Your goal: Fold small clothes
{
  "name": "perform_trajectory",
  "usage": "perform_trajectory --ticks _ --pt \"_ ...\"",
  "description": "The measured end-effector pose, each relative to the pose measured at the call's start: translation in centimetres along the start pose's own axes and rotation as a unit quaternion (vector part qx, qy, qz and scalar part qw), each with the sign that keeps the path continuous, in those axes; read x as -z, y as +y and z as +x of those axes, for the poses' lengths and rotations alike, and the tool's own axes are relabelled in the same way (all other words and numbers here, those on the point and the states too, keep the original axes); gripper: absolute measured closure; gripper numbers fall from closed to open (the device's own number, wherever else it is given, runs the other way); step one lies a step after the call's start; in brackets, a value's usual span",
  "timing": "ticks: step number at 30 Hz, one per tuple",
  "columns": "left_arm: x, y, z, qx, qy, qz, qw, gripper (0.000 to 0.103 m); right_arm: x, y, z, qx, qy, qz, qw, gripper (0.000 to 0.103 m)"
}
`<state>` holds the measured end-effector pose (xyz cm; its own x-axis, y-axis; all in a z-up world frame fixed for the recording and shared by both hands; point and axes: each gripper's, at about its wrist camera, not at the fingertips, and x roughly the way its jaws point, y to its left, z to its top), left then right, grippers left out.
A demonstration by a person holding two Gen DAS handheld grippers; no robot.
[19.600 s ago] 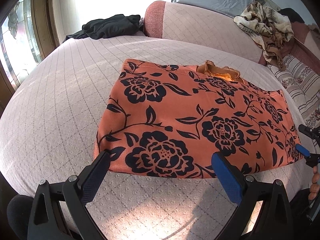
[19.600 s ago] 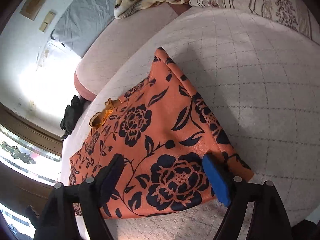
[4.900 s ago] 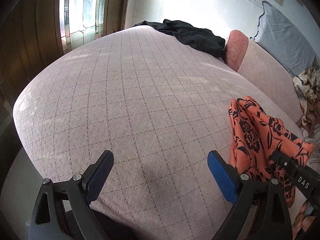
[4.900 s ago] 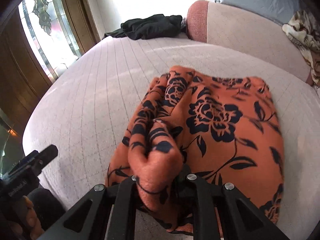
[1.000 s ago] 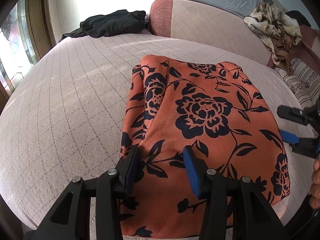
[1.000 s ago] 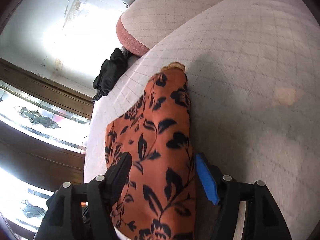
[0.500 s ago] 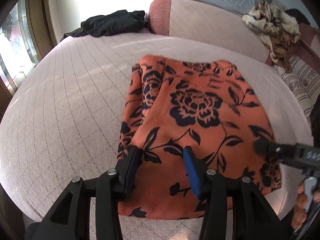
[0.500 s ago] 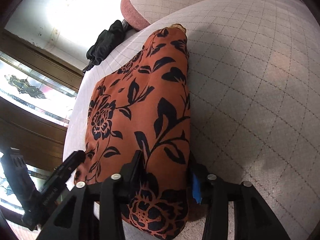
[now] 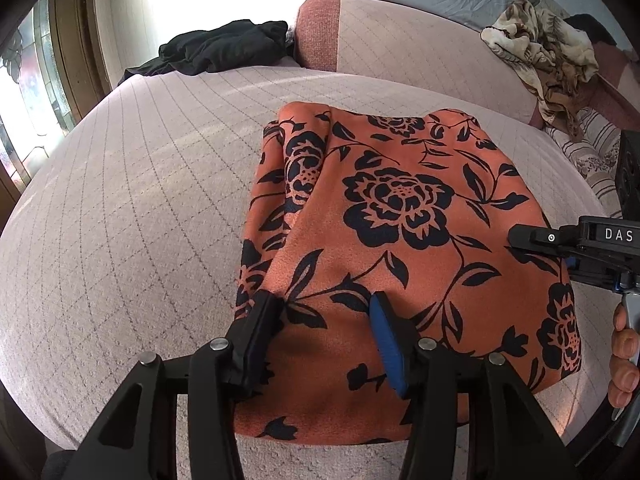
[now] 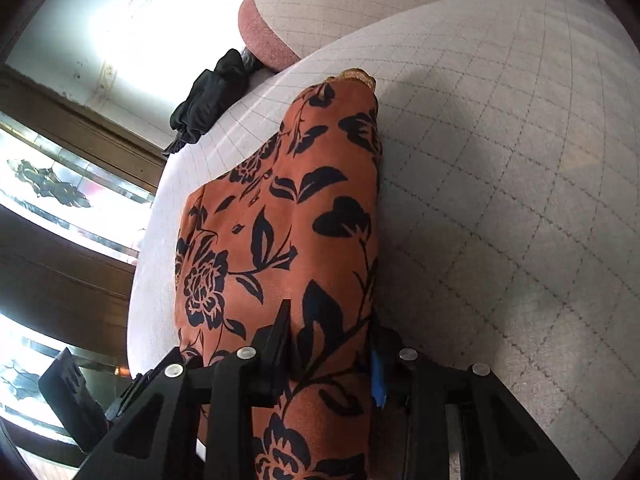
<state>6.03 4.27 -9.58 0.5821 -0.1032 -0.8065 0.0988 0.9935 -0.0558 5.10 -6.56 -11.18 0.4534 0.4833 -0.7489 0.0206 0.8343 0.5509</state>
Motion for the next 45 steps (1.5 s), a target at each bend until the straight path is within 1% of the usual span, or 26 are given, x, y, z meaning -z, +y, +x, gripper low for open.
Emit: perform_trajectory --ticks 2,4,7,8,9,10,11,13,14,16,18,20,23,24,26,27,29,30,32,33,35,38,40,42,43,45 --pt "-0.2 0.0 -0.3 0.003 0.001 0.000 1.0000 0.052 0.0 0.0 0.4 0.016 0.008 -0.003 1.000 0.065" --pt "-0.5 0.6 -1.8 0.018 -0.003 -0.009 0.9998 0.052 0.0 -0.1 -0.3 0.025 -0.003 0.010 1.000 0.048" --pt "-0.4 2.2 -4.1 0.042 -0.026 -0.044 0.9978 0.051 0.5 1.4 -3.1 0.052 -0.049 -0.022 0.997 0.047" --pt "-0.1 2.6 -3.8 0.037 -0.016 -0.048 0.9980 0.051 0.7 2.2 -4.2 0.058 -0.067 -0.036 0.995 0.047" --pt "0.4 3.1 -2.8 0.032 0.009 -0.057 0.9978 0.051 0.9 2.9 -5.2 0.054 -0.083 -0.045 0.994 0.047" --pt "1.1 3.8 -1.0 0.041 0.045 -0.073 0.9955 0.050 1.2 3.5 -6.0 0.043 -0.093 -0.050 0.993 0.046" --pt "1.9 4.8 0.5 0.066 0.067 -0.101 0.9904 0.048 1.4 4.1 -6.5 0.023 -0.095 -0.053 0.994 0.044" --pt "2.0 6.2 -0.3 0.098 0.054 -0.142 0.9836 0.050 1.8 5.2 -6.3 -0.015 -0.080 -0.061 0.995 0.037" --pt "1.7 6.3 -0.9 0.094 0.053 -0.145 0.9836 0.050 2.1 5.6 -5.6 -0.027 -0.065 -0.067 0.995 0.037" --pt "0.9 6.4 -2.3 0.080 0.035 -0.132 0.9874 0.050 2.8 5.7 -3.5 -0.025 -0.031 -0.073 0.997 0.037" --pt "-0.2 7.1 -3.8 0.084 0.014 -0.137 0.9869 0.050 3.6 5.0 -1.2 -0.024 -0.001 -0.062 0.998 0.037" --pt "-2.0 7.7 -4.5 0.096 -0.001 -0.139 0.9856 0.050 4.2 4.9 -1.0 -0.030 -0.014 -0.065 0.997 0.037" --pt "-5.5 7.4 -2.2 0.101 0.012 -0.117 0.9879 0.050 4.5 5.1 -0.9 -0.026 -0.014 -0.078 0.997 0.036" --pt "-6.7 7.5 -0.8 0.104 0.028 -0.113 0.9878 0.050 4.6 5.2 -0.9 -0.025 -0.015 -0.082 0.996 0.036" --pt "-9.0 7.7 1.6 0.118 0.037 -0.117 0.9854 0.050 4.8 5.3 -0.8 -0.025 -0.015 -0.086 0.996 0.036" --pt "-9.9 8.0 2.9 0.108 0.044 -0.118 0.9861 0.050 4.8 5.3 -0.8 -0.027 -0.015 -0.086 0.996 0.036" --pt "-10.7 8.3 6.7 0.101 0.090 -0.121 0.9834 0.050 4.9 5.1 -0.8 -0.032 -0.015 -0.086 0.996 0.036" --pt "-10.4 8.6 8.6 0.108 0.114 -0.126 0.9796 0.058 4.9 5.0 -0.7 -0.035 -0.015 -0.085 0.996 0.036" --pt "-10.5 9.5 9.6 0.136 0.110 -0.143 0.9740 0.067 4.9 4.7 -0.7 -0.046 -0.015 -0.082 0.995 0.036" --pt "-10.6 9.9 9.4 0.143 0.109 -0.153 0.9716 0.075 4.9 4.6 -0.5 -0.049 -0.013 -0.080 0.995 0.036" --pt "-10.7 10.0 8.9 0.140 0.107 -0.153 0.9725 0.076 5.0 4.5 -0.5 -0.052 -0.014 -0.080 0.995 0.036" --pt "-10.3 9.7 6.4 0.119 0.086 -0.138 0.9795 0.076 5.2 4.6 -0.3 -0.046 -0.014 -0.088 0.995 0.036" --pt "-9.6 9.3 3.6 0.126 0.063 -0.128 0.9816 0.071 5.1 4.6 -0.3 -0.048 -0.014 -0.085 0.995 0.035" --pt "-8.2 8.9 0.4 0.136 0.036 -0.120 0.9828 0.054 5.1 4.4 -0.3 -0.053 -0.013 -0.078 0.995 0.034" --pt "-7.2 8.5 -1.2 0.130 0.025 -0.110 0.9851 0.050 5.0 4.5 -0.3 -0.054 -0.012 -0.075 0.996 0.033" --pt "-5.0 7.6 -3.4 0.130 0.013 -0.088 0.9875 0.049 4.8 4.5 -0.2 -0.053 -0.011 -0.072 0.996 0.033"
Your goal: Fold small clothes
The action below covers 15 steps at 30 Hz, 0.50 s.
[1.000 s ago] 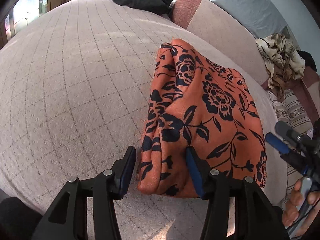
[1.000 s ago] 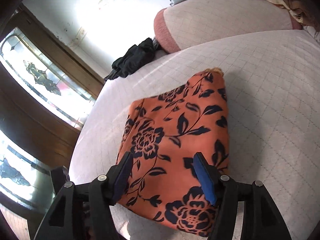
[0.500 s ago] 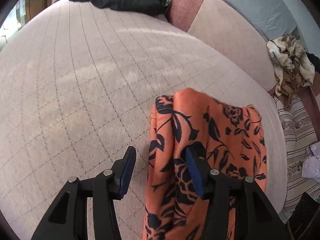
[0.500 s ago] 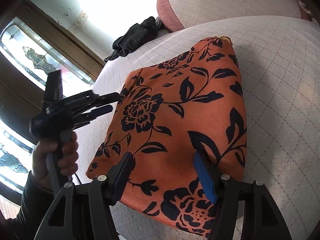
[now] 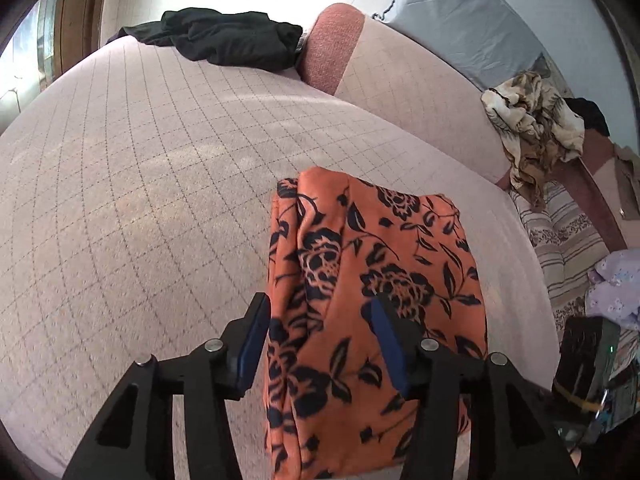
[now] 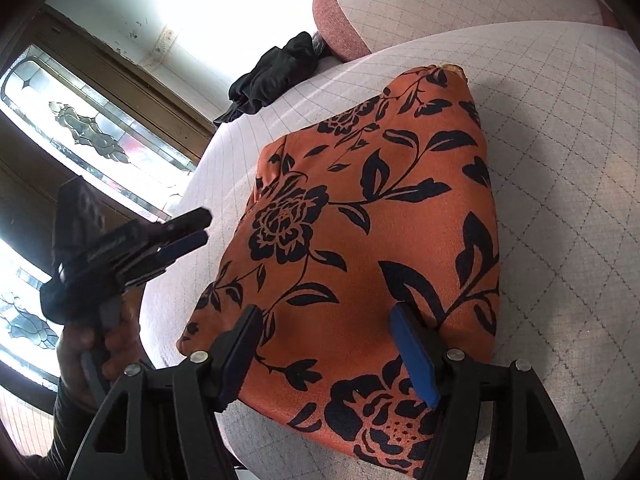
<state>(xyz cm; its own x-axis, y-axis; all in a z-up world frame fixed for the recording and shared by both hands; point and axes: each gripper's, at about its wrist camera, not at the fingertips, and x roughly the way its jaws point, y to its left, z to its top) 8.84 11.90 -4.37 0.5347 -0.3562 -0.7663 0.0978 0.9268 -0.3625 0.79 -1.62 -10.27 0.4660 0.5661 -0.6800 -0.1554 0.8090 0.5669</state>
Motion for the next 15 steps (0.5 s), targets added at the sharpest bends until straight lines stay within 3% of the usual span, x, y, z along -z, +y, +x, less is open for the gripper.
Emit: perform_trajectory --ticks 2,3,4,5,7,10,13,15 --pt "2.4 0.1 0.5 -0.020 0.023 -0.007 0.9995 0.051 0.0 0.1 0.0 0.003 0.000 0.001 1.000 0.032" --pt "3.5 0.7 1.7 -0.033 0.047 -0.012 0.9983 0.071 0.0 0.2 0.0 0.005 0.000 0.001 1.000 0.032" --pt "4.5 1.6 3.5 -0.033 0.063 -0.020 0.9973 0.071 -0.1 0.3 0.1 0.007 0.000 0.001 1.000 0.032" --pt "5.1 2.4 3.6 -0.021 0.053 -0.039 0.9976 0.066 -0.1 0.3 0.1 0.008 0.001 0.000 1.000 0.032" --pt "5.0 2.4 2.2 -0.011 0.047 -0.060 0.9970 0.066 -0.2 0.5 0.3 0.009 0.008 0.001 1.000 0.032" --pt "4.7 0.6 -0.2 -0.035 0.021 -0.018 0.9990 0.065 -0.6 0.8 -0.3 0.016 0.013 0.007 1.000 0.032" --pt "4.9 -0.8 -2.4 -0.039 -0.006 0.012 0.9991 0.051 -0.2 1.6 -2.3 0.008 -0.014 0.014 1.000 0.032" --pt "5.3 -1.2 -3.2 -0.049 -0.014 0.024 0.9984 0.051 0.8 2.4 -3.6 -0.001 -0.024 0.009 1.000 0.032"
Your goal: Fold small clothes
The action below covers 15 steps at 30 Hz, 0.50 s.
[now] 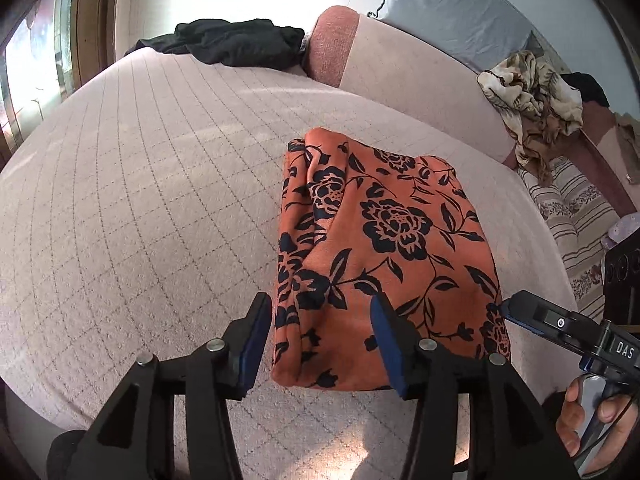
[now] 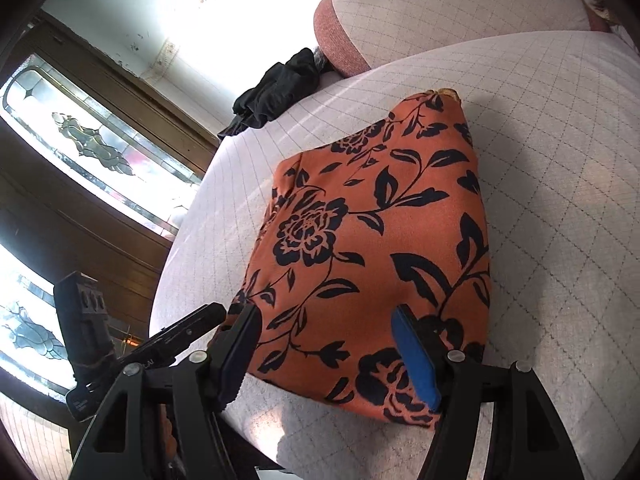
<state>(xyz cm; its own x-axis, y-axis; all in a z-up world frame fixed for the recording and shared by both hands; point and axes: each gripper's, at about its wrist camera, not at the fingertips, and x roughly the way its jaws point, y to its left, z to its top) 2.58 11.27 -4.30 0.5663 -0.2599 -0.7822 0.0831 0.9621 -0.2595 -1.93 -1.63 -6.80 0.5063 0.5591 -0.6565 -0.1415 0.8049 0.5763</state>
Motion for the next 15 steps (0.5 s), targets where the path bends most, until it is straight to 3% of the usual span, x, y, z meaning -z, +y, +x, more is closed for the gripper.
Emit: perform_trajectory --ticks 4,8,11,15 --pt "0.4 -0.5 0.2 -0.022 0.004 0.010 0.9997 0.051 1.5 0.5 -0.5 -0.022 0.002 0.002 1.000 0.029" --pt "0.4 -0.7 -0.5 -0.035 -0.003 0.004 0.9994 0.051 2.0 -2.3 2.4 -0.014 0.045 0.054 0.997 0.026" --pt "0.3 -0.5 -1.2 -0.052 -0.015 0.006 0.9985 0.045 1.9 -1.7 0.5 -0.041 0.013 0.059 0.997 0.026" --pt "0.2 -0.4 -1.3 -0.058 -0.013 0.005 0.9982 0.045 2.3 -1.4 -1.6 -0.037 -0.009 0.052 0.998 0.026"
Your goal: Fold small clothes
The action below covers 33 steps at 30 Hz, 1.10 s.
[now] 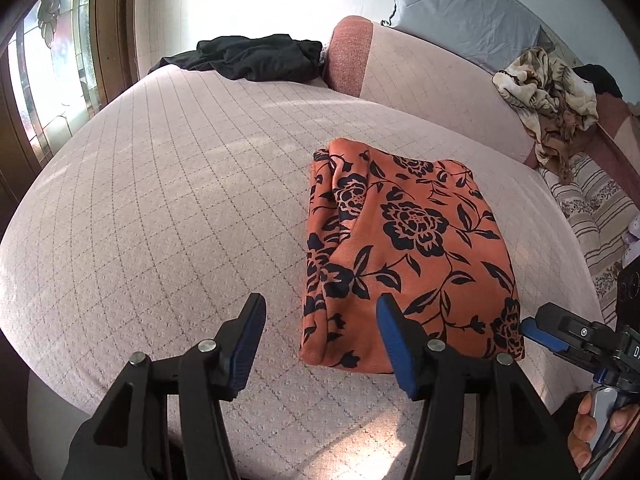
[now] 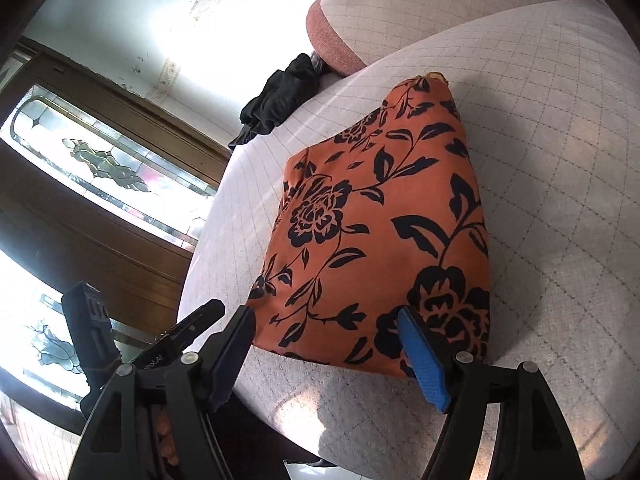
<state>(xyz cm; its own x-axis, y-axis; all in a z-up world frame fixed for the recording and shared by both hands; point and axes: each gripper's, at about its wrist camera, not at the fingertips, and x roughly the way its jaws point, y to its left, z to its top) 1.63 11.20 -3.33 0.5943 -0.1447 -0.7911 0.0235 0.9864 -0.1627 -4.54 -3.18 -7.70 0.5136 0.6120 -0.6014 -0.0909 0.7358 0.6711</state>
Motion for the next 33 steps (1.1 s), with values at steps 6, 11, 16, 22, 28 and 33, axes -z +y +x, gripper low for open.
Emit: perform_trajectory --ticks 6,11,16,22,28,33 --pt "0.2 -0.7 0.1 0.003 0.004 0.013 0.9999 0.044 1.8 -1.3 -1.9 0.002 -0.017 0.022 1.000 0.026" --pt "0.3 -0.8 0.2 -0.001 0.005 0.016 0.9999 0.044 2.4 -2.1 -3.0 0.000 -0.030 0.032 0.999 0.026" --pt "0.4 -0.6 0.4 -0.003 0.008 0.014 0.9999 0.044 2.2 -2.6 -3.3 -0.002 -0.036 0.038 0.999 0.026" --pt "0.2 0.2 1.0 0.003 0.012 0.004 0.9999 0.040 1.8 -3.6 -3.4 0.006 -0.037 0.046 0.998 0.026" --pt "-1.5 1.0 2.8 0.015 0.019 -0.008 0.9997 0.036 -1.7 -4.8 -3.2 0.023 -0.040 0.035 0.998 0.026" --pt "-4.0 2.0 5.3 0.032 0.012 0.001 0.9994 0.028 -6.3 -6.3 -0.2 0.030 -0.017 0.038 0.999 0.026"
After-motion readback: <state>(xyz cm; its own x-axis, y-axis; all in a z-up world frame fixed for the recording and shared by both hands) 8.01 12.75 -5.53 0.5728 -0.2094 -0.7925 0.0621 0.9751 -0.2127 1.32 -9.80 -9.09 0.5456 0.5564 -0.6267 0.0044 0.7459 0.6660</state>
